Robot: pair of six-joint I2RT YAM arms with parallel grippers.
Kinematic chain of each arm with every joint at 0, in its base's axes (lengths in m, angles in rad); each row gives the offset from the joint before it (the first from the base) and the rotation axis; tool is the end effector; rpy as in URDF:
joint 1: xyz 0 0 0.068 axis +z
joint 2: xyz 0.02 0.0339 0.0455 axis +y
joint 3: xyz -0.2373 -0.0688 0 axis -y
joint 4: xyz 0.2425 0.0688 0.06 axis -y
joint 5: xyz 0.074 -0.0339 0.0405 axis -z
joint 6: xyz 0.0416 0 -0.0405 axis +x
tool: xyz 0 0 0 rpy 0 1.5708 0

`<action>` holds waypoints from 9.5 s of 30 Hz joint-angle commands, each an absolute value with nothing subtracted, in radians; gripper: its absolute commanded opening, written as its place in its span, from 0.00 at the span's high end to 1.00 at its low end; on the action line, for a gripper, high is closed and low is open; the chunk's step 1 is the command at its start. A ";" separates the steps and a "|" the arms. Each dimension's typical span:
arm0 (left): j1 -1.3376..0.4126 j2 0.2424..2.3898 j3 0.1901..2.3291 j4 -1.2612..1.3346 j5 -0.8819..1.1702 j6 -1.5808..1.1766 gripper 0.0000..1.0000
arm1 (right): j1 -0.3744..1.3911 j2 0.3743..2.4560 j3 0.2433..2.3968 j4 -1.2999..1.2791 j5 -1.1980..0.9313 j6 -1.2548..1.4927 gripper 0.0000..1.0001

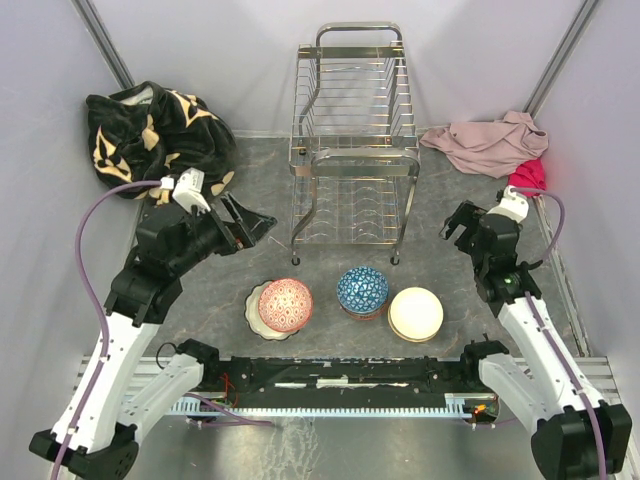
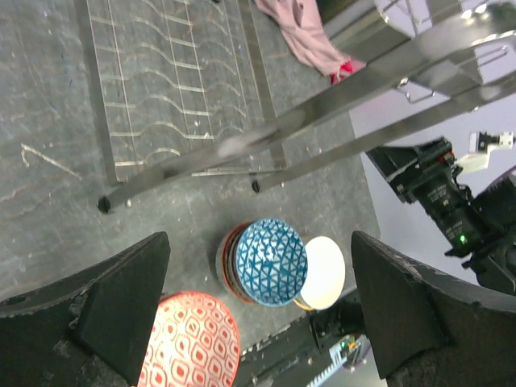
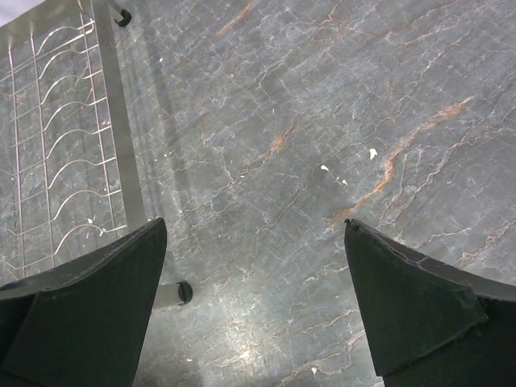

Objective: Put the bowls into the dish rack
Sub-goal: Pick up the bowl from the center of the board, then place the bowl in the dish rack.

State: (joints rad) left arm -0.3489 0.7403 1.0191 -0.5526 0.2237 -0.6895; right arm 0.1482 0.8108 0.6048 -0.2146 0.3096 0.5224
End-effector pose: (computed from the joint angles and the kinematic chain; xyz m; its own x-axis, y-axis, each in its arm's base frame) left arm 0.1582 -0.0674 0.3670 -0.5358 -0.4652 -0.7047 0.2504 0.7095 -0.6587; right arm 0.2095 0.0185 0.2482 -0.2829 0.4383 -0.8532 0.3180 0.8820 0.3477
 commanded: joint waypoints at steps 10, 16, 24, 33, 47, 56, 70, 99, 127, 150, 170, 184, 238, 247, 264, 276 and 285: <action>-0.540 0.788 1.035 -0.818 0.048 -0.656 0.01 | 0.142 0.864 0.649 -0.185 0.266 0.536 0.03; -0.731 0.848 1.059 -0.852 -0.140 -0.721 0.01 | 0.141 0.887 0.651 -0.177 0.257 0.541 0.03; -1.012 0.907 1.077 -0.914 -0.356 -0.862 0.00 | 0.139 0.890 0.655 -0.180 0.256 0.541 0.03; -1.274 1.051 1.068 -0.932 -0.507 -1.036 0.06 | 0.136 0.884 0.657 -0.187 0.256 0.541 0.05; -1.342 1.231 1.109 -0.964 -0.570 -1.077 0.29 | 0.126 0.867 0.659 -0.195 0.247 0.542 0.08; -1.343 1.268 1.108 -0.962 -0.571 -1.073 0.42 | 0.120 0.861 0.657 -0.202 0.250 0.545 0.08; -1.342 1.284 1.119 -0.972 -0.603 -1.064 0.96 | 0.109 0.867 0.657 -0.203 0.242 0.548 0.09; -1.341 1.090 1.261 -1.173 -0.780 -1.106 0.97 | 0.101 0.870 0.653 -0.193 0.219 0.555 0.09; -0.656 0.988 1.158 -0.649 -0.603 -0.708 0.97 | 0.093 0.879 0.649 -0.188 0.198 0.557 0.09; -0.199 1.357 0.893 0.452 -0.049 -1.152 0.97 | 0.080 0.927 0.651 -0.170 0.186 0.548 0.09; -0.342 1.894 1.056 1.102 -0.152 -1.640 0.97 | 0.079 0.998 0.645 -0.090 0.056 0.557 0.09; -0.394 2.121 1.242 1.199 -0.259 -1.797 0.97 | 0.079 0.920 0.598 -0.015 -0.037 0.560 0.12; -0.449 2.263 1.426 1.000 -0.401 -1.457 0.97 | 0.079 0.929 0.630 -0.053 -0.070 0.569 0.13; -0.448 2.270 1.396 0.972 -0.406 -1.418 0.97 | 0.080 0.925 0.633 -0.058 -0.071 0.567 0.13; -0.460 2.119 1.337 0.624 -0.424 -1.275 0.97 | 0.080 0.917 0.638 -0.065 -0.063 0.571 0.12; -0.476 2.151 1.480 0.451 -0.410 -1.242 0.78 | 0.079 0.911 0.639 -0.068 -0.067 0.569 0.12; -0.477 2.188 1.575 0.389 -0.390 -1.213 0.53 | 0.080 0.910 0.639 -0.069 -0.069 0.569 0.12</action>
State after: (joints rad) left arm -0.4774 2.1689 1.5036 0.4259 -0.3855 -1.2976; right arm 0.0830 0.9318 0.5983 -0.0910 -0.0616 0.5644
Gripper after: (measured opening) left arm 0.421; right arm 0.877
